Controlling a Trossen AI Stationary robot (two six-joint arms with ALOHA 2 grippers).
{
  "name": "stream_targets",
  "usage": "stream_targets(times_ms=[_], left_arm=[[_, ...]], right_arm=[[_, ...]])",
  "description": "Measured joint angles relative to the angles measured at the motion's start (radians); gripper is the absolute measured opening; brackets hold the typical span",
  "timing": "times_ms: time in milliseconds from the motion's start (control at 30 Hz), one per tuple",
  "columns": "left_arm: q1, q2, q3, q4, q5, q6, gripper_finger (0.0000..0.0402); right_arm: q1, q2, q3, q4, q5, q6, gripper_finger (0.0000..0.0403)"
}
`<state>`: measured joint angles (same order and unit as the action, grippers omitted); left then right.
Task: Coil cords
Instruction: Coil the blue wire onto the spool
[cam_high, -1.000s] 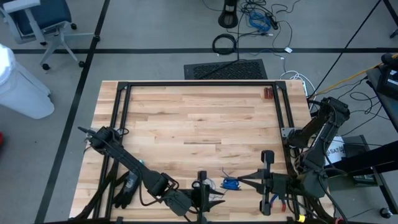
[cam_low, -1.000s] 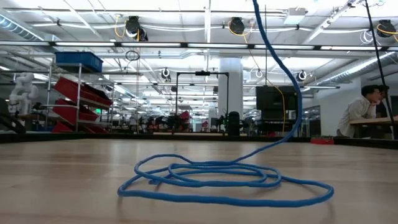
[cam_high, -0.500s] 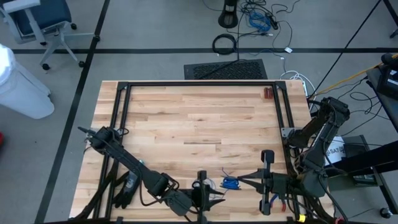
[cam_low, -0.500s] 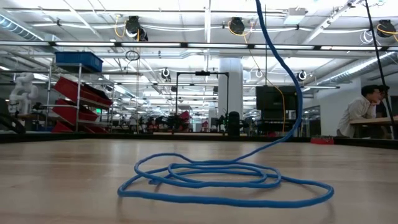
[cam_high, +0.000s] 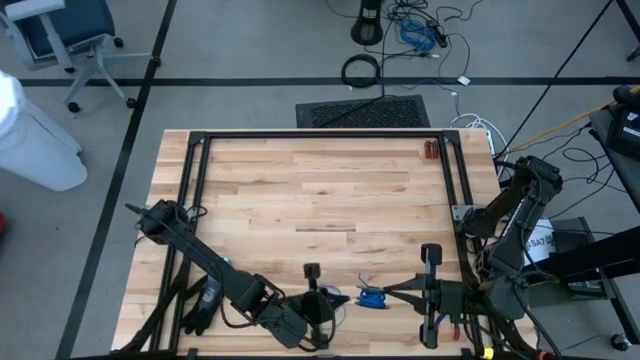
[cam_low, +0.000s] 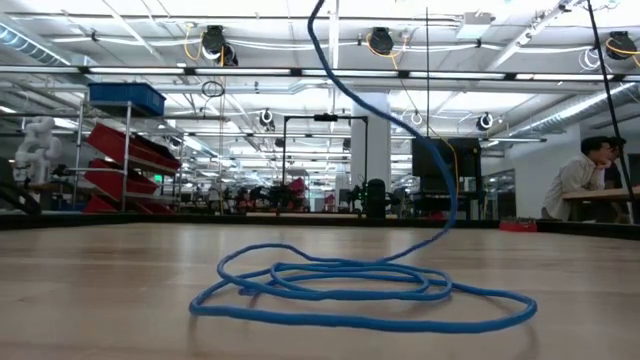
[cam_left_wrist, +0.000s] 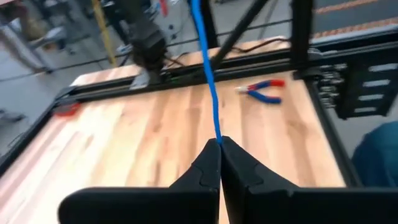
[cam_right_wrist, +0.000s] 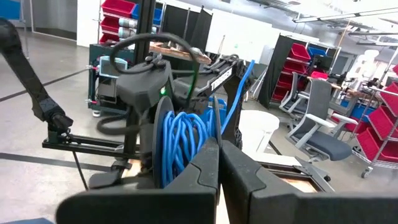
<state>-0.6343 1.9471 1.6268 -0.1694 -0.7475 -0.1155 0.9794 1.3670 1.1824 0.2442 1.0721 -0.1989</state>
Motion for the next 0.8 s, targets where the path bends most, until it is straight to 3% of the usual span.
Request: stream_targets(times_ms=[333, 500, 800], left_arm=[[-0.049, -0.078, 0.0, -0.096, -0.119, -0.011, 0.0003], [-0.091, -0.115, 0.0, -0.14, -0.202, -0.01, 0.0002], [-0.153, -0.163, 0.0, -0.131, -0.214, -0.01, 0.0002]], right_arm=[[-0.007, 0.0, 0.0, -0.063, -0.007, 0.06, 0.0], [-0.015, 0.0, 0.0, -0.063, -0.069, 0.073, 0.0], [-0.067, 0.002, 0.0, -0.167, -0.162, 0.033, 0.0]])
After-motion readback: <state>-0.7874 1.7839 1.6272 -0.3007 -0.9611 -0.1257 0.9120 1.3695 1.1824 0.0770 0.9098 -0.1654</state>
